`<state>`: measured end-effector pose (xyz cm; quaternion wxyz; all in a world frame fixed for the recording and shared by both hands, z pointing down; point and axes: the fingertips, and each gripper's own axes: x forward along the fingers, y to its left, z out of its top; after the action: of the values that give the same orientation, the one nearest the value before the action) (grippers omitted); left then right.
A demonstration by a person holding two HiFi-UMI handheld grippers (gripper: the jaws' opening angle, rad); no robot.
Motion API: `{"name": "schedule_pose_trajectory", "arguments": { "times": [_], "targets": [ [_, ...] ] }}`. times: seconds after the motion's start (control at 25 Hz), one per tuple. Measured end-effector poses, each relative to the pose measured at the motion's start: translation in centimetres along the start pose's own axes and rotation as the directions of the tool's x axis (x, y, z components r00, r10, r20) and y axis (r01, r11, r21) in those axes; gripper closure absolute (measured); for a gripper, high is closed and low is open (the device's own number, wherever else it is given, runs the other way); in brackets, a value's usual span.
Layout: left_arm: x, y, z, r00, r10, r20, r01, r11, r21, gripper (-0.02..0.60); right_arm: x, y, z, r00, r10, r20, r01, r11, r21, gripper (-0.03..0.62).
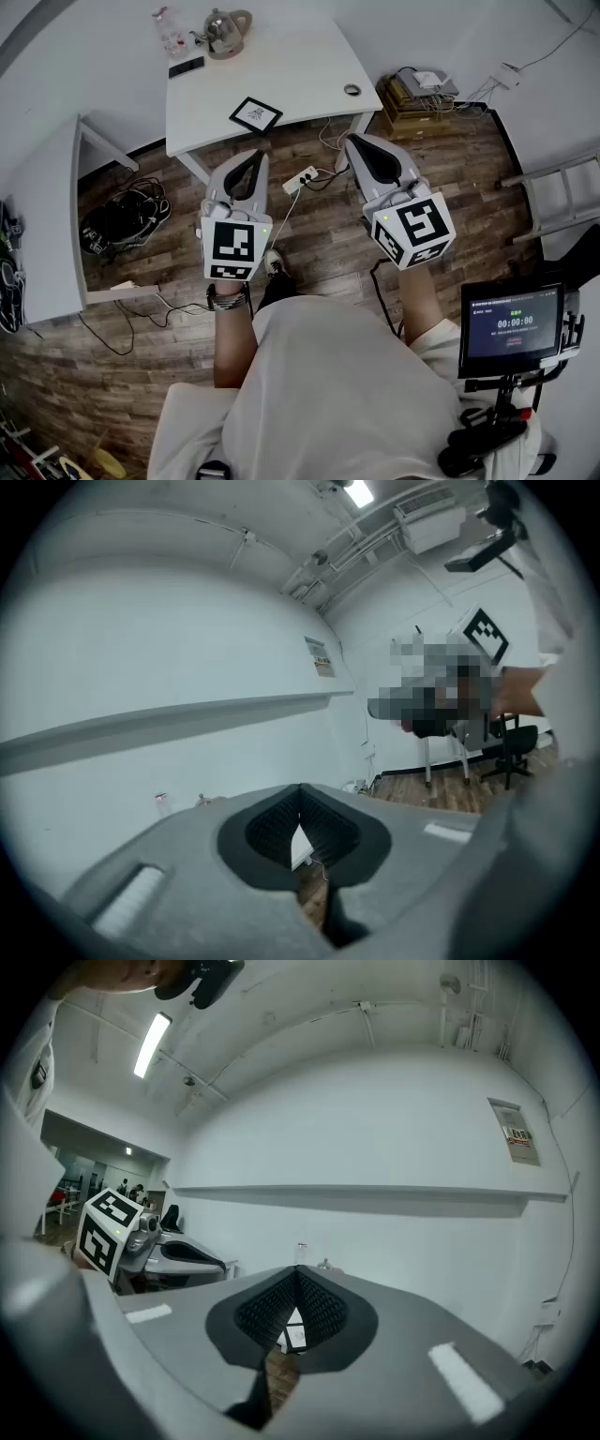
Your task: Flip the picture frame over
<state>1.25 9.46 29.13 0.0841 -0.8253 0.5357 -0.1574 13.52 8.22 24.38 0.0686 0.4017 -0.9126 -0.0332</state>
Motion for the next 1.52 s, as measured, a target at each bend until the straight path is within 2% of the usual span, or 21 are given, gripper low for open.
{"name": "schedule_pose_trajectory", "arguments": {
  "times": [0.12, 0.28, 0.48, 0.68, 0.76, 0.84, 0.96, 1.08, 1.16, 1.24, 1.52],
  "targets": [
    [-0.7, -0.9, 0.1, 1.0, 0.009, 0.001, -0.009, 1.0, -0.02, 0.58, -1.0, 0.5, -0.3, 1.0, 0.009, 0.0, -0.009, 1.0, 0.013, 0.592],
    [-1.2, -0.9, -0.3, 1.0, 0.003, -0.003, -0.003, 0.999, -0.034, 0.58, -1.0, 1.1, -0.3, 0.999, 0.034, 0.038, -0.037, 0.996, 0.081, 0.592],
    [-2.7, -1.7, 0.6, 0.999, 0.027, -0.032, -0.027, 1.0, -0.013, 0.58, -2.9, 1.0, 0.3, 0.999, 0.035, 0.04, -0.038, 0.997, 0.072, 0.592],
    [-1.2, -1.2, -1.1, 0.996, -0.037, -0.081, 0.031, 0.997, -0.07, 0.578, -1.8, 0.4, -0.4, 1.0, 0.024, 0.003, -0.024, 0.998, 0.052, 0.592],
    [-0.5, -2.3, -1.7, 0.991, -0.047, -0.125, 0.043, 0.998, -0.039, 0.547, -2.6, -0.5, -1.0, 1.0, 0.02, 0.004, -0.02, 0.998, 0.06, 0.592],
    [-0.2, -2.8, -3.2, 0.984, -0.053, -0.169, 0.055, 0.999, 0.002, 0.546, -2.7, -0.4, -1.5, 1.0, 0.021, 0.017, -0.022, 0.997, 0.072, 0.592],
    [0.8, -2.5, -6.0, 0.974, -0.07, -0.216, 0.075, 0.997, 0.018, 0.534, -1.6, -0.2, -2.4, 1.0, 0.018, 0.024, -0.02, 0.996, 0.086, 0.592],
    [4.6, -1.2, -8.8, 0.953, -0.091, -0.289, 0.109, 0.993, 0.048, 0.497, 2.0, -2.3, -3.7, 1.0, 0.027, -0.004, -0.026, 0.993, 0.118, 0.592],
    [7.2, -0.4, -11.4, 0.924, -0.106, -0.368, 0.158, 0.981, 0.114, 0.47, 4.7, -3.2, -4.6, 0.999, 0.044, -0.025, -0.04, 0.989, 0.144, 0.592],
    [9.0, 0.2, -13.9, 0.898, -0.122, -0.422, 0.2, 0.969, 0.146, 0.445, 6.9, -3.6, -5.6, 0.998, 0.049, -0.042, -0.042, 0.986, 0.163, 0.592],
    [13.9, 2.9, -18.4, 0.859, -0.195, -0.474, 0.278, 0.954, 0.111, 0.434, 12.3, -4.6, -8.7, 0.993, 0.045, -0.107, -0.023, 0.98, 0.197, 0.592]
  ]
}}
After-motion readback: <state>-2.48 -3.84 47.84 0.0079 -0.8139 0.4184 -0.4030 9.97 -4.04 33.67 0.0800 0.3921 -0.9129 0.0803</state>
